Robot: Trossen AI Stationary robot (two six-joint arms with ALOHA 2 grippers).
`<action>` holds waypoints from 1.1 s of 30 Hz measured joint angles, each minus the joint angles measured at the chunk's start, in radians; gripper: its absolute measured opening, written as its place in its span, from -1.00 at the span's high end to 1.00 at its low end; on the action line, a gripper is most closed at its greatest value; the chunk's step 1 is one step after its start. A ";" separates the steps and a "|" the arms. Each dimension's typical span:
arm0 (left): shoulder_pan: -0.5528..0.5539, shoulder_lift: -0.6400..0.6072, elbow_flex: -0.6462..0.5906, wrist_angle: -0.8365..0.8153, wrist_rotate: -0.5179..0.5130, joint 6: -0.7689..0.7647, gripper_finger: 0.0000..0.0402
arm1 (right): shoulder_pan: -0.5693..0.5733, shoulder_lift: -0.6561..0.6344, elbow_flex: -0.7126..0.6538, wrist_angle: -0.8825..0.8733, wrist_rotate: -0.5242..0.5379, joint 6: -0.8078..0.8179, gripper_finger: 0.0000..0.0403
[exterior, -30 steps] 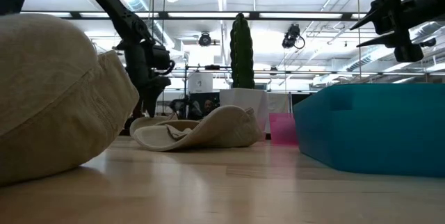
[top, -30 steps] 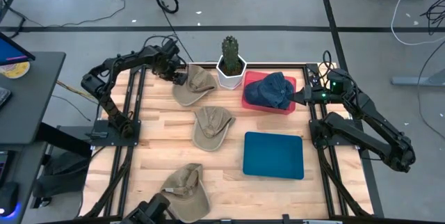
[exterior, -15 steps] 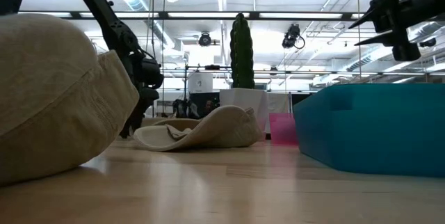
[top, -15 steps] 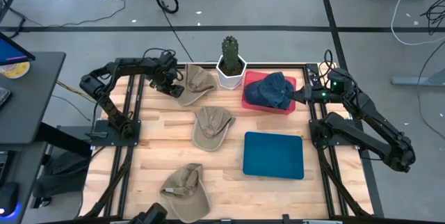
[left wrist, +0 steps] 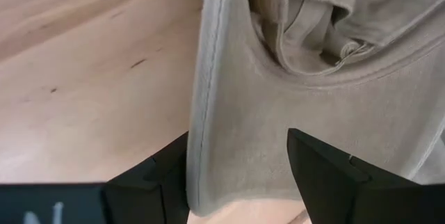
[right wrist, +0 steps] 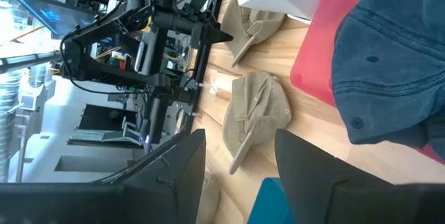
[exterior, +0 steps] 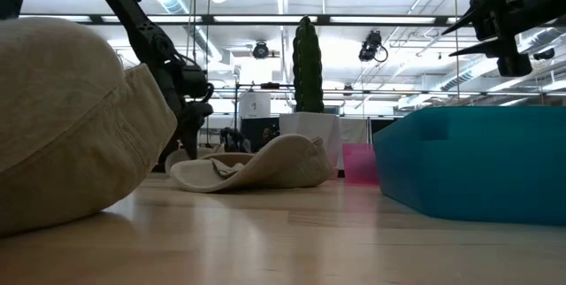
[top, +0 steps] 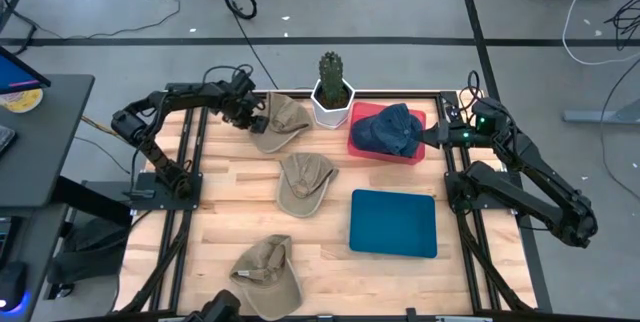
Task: Pick & Place hat
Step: Put the top brown cap into the blue bin
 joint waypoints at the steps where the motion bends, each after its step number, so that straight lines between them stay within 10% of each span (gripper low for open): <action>1: 0.000 0.000 0.000 -0.006 0.000 0.000 -0.07 | 0.000 0.000 0.000 0.000 0.000 0.000 0.13; 16: -0.009 -0.005 0.001 -0.063 0.024 -0.006 0.91 | 0.000 0.000 0.000 0.000 0.019 -0.008 0.13; 33: -0.028 -0.400 0.000 -0.165 -0.160 -0.011 0.94 | 0.000 0.000 0.000 0.000 0.021 -0.008 0.13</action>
